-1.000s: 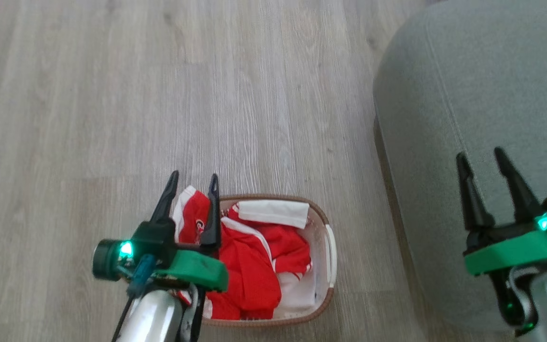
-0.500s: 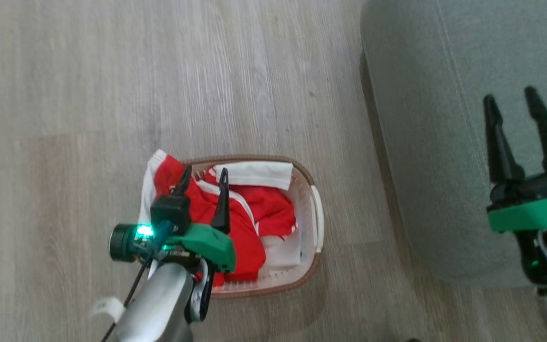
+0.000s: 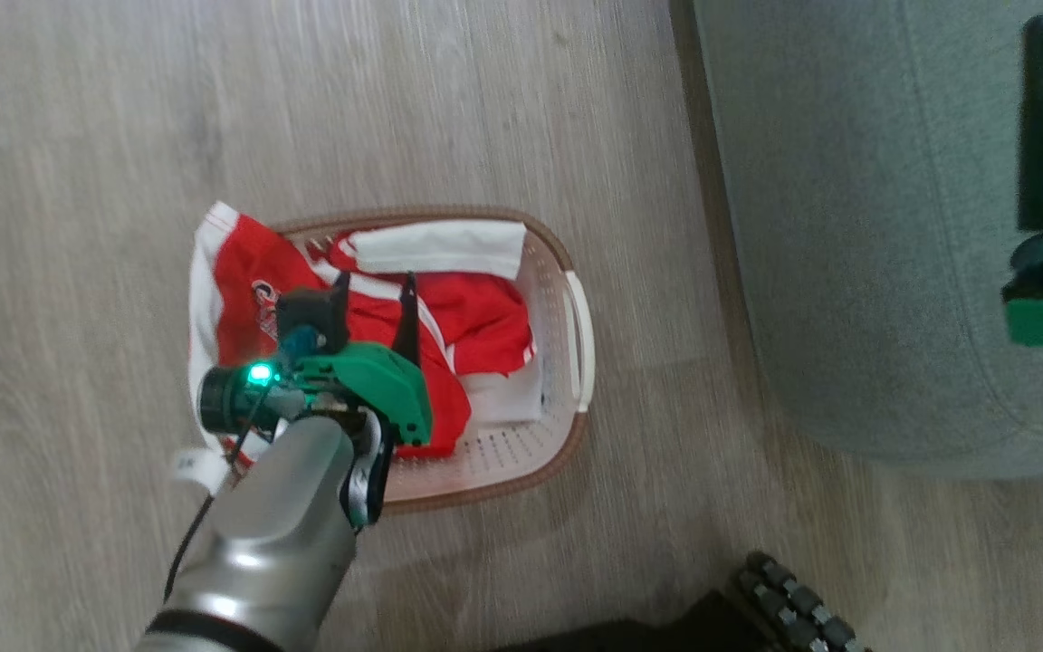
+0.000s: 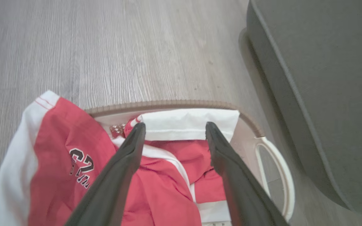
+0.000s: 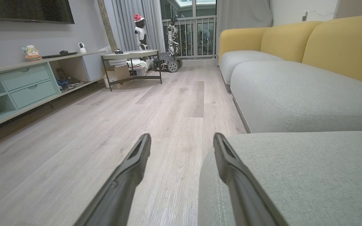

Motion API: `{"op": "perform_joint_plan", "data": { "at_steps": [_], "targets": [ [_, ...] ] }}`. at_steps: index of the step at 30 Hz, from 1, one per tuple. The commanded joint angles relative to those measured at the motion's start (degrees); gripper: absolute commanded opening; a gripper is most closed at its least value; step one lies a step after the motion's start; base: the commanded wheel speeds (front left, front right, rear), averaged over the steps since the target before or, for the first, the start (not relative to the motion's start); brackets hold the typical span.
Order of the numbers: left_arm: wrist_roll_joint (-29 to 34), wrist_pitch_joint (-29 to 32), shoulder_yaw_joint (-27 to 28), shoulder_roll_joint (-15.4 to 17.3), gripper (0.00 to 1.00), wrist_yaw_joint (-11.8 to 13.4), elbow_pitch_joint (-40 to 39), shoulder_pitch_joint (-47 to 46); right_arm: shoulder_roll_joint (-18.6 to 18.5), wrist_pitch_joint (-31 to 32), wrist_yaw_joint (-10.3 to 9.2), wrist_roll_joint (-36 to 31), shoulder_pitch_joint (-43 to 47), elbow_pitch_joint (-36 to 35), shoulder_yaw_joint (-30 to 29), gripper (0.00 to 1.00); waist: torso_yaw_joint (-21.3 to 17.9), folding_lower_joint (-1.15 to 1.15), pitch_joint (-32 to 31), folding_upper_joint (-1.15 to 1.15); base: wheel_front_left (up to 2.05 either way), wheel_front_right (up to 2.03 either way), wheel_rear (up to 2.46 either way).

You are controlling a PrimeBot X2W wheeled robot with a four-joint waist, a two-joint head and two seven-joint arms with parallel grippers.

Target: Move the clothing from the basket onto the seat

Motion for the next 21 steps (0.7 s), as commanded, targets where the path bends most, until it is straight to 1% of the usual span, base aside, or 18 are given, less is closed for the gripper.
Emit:
{"op": "perform_joint_plan", "data": {
  "at_steps": [1, 10, 11, 16, 21],
  "targets": [
    [-1.5, -0.5, 0.2, 0.5, 1.0, -0.3, 1.6, -2.1, -1.6, -0.4, -0.01, 0.8, -0.4, -2.8, -0.5, 1.0, -1.4, -0.01, 4.3, 0.0, 0.0, 0.0, 0.0],
    [-10.7, -0.5, -5.2, 0.5, 1.0, -2.7, 16.0, -9.0, -2.5, -0.4, -0.01, 1.5, -3.8, -5.7, -1.9, 1.0, -4.6, -0.01, 11.1, 0.0, 0.0, 0.0, 0.0],
    [-10.7, -0.5, -5.2, 0.5, 1.0, -2.7, 16.0, -9.0, -2.5, -0.4, -0.01, 1.5, -3.8, -5.7, -1.9, 1.0, -4.6, -0.01, 11.1, 0.0, 0.0, 0.0, 0.0],
    [-15.8, 1.0, -6.9, 0.5, 1.0, -2.8, 20.6, -12.6, -2.5, -0.4, -0.01, 1.9, -5.1, -6.7, -3.5, 1.0, -5.7, -0.01, 14.2, 0.0, 0.0, 0.0, 0.0],
    [-18.8, 2.3, -8.5, 0.5, 1.0, -2.5, 23.3, -15.9, -1.9, -0.4, -0.01, 2.3, -6.2, -7.1, -3.6, 1.0, -6.9, -0.01, 17.2, 0.0, 0.0, 0.0, 0.0]
  ]
}}
